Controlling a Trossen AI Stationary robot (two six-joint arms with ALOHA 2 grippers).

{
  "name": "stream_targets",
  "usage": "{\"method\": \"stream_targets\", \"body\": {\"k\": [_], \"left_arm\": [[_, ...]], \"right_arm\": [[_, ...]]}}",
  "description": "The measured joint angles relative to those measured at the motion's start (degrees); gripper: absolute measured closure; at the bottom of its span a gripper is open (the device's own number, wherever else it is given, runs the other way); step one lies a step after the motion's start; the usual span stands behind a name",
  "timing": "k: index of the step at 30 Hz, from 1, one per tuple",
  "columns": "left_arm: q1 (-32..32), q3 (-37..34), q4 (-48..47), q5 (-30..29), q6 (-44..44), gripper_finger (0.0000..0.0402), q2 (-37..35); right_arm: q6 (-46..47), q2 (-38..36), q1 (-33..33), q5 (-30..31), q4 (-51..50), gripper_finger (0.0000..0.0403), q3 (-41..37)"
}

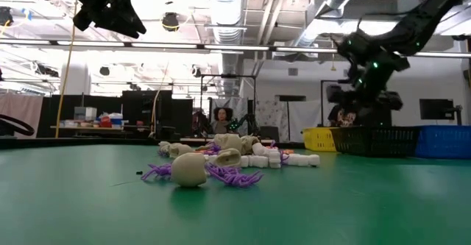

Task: Sort Halloween decoration
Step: Put the gray skull toy into the top black basket

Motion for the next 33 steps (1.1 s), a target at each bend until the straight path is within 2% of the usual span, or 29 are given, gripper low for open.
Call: {"method": "stream_targets", "body": {"k": [4,9,14,18,26,33], "left_arm": [[0.00,0.00,0.01,-0.04,0.02,0.0280,-0.01],[0.00,0.00,0.01,-0.06,0.42,0.0280,0.00],[-0.01,0.00,0.00,-0.11,0.44,0.0280,0.00],[-0.02,0.00,0.11,-0.15,0.44,0.0280,-0.02],[0.02,0.00,0.54,-0.86,0.63,0.0280,-0.02],[0.00,0.00,0.48,-0.72,0.59,0.0280,-0.02]], "right_arm": [[-6.60,-0.27,4.55,-0.90,0.74,0.0180,4.37],[-16.14,0.54,12.33,-7.72,6.72,0.0183,8.96],[-23.62,3.37,20.17,-9.14,13.02,0.0188,11.71],[-28.10,7.80,24.92,-10.03,17.25,0.0189,14.67],[-32.55,20.03,30.62,-17.74,22.54,0.0189,24.30],[-33.72,31.37,33.65,-25.95,23.38,0.0189,33.68]]}}
